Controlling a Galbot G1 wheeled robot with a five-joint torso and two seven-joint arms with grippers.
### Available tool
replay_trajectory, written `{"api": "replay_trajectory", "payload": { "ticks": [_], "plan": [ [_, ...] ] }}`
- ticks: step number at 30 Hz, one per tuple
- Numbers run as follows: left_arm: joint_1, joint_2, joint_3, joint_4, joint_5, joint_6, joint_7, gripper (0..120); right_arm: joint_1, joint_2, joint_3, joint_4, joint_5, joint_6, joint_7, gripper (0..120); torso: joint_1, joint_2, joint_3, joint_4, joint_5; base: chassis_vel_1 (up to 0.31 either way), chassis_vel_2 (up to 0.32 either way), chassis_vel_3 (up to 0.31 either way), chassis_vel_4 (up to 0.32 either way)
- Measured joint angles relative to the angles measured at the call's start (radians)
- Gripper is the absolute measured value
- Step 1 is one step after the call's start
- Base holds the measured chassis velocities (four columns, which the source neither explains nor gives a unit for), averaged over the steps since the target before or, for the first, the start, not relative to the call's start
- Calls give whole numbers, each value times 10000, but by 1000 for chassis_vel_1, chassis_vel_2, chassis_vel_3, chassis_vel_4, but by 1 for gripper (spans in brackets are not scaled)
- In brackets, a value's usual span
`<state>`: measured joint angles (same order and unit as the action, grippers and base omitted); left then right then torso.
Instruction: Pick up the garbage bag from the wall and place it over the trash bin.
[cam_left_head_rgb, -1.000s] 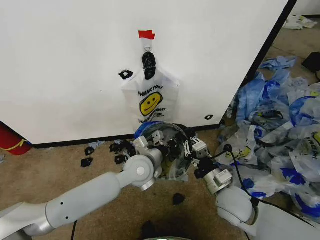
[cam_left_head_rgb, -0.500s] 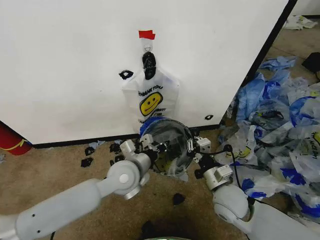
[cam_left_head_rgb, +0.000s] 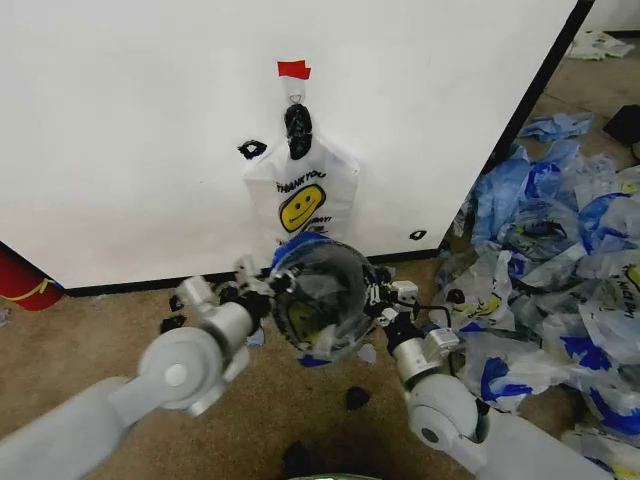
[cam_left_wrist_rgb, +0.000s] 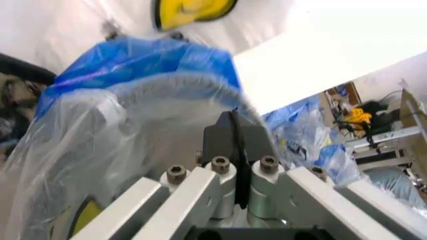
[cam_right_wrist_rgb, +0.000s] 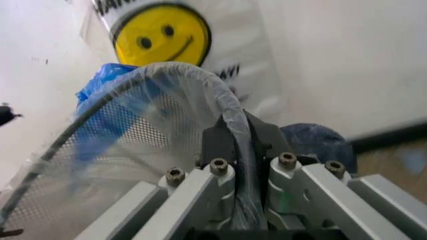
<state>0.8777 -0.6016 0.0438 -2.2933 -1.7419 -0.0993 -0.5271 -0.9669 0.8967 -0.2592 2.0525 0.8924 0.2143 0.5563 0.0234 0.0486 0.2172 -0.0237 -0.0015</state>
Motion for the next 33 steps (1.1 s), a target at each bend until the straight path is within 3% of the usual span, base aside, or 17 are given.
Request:
{"api": "replay_trajectory", "payload": {
  "ticks": [8, 33],
  "plan": [
    [1108, 26, -936, -235, 448, 17, 294, 0, -48, 539, -175, -235, 1343, 81, 49, 1, 0, 0, 1, 1, 5, 0, 0, 0, 0],
    [1848, -443, -960, 16, 1329, -26, 574, 0, -302, 1143, -430, -2049, 1009, 434, -486, 1, 0, 0, 0, 0, 5, 0, 0, 0, 0]
  ]
}}
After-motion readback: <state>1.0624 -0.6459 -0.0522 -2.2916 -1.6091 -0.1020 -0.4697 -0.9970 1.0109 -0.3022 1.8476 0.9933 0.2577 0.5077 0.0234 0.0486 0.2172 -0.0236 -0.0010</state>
